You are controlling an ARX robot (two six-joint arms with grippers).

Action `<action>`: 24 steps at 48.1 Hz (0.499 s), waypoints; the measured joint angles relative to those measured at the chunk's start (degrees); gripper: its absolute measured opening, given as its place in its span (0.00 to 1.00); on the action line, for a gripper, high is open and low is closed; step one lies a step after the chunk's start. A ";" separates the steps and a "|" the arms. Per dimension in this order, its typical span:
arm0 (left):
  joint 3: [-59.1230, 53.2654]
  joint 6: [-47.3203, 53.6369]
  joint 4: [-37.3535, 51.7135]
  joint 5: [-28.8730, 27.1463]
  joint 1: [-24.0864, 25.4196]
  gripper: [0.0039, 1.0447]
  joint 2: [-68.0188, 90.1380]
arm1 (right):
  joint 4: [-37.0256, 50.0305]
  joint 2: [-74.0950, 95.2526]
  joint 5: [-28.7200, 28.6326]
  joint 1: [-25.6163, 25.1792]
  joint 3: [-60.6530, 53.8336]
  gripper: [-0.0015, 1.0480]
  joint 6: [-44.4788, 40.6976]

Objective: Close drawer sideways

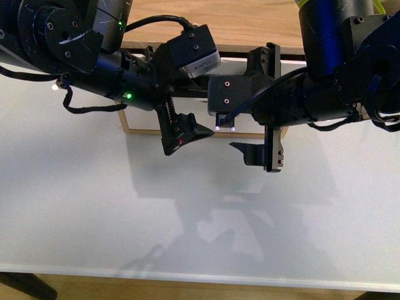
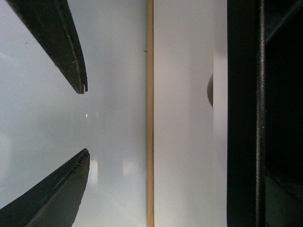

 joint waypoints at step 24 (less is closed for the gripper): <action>4.28 -1.20 -0.94 -0.52 0.61 0.92 2.16 | -0.90 2.97 0.28 -0.74 4.94 0.91 0.22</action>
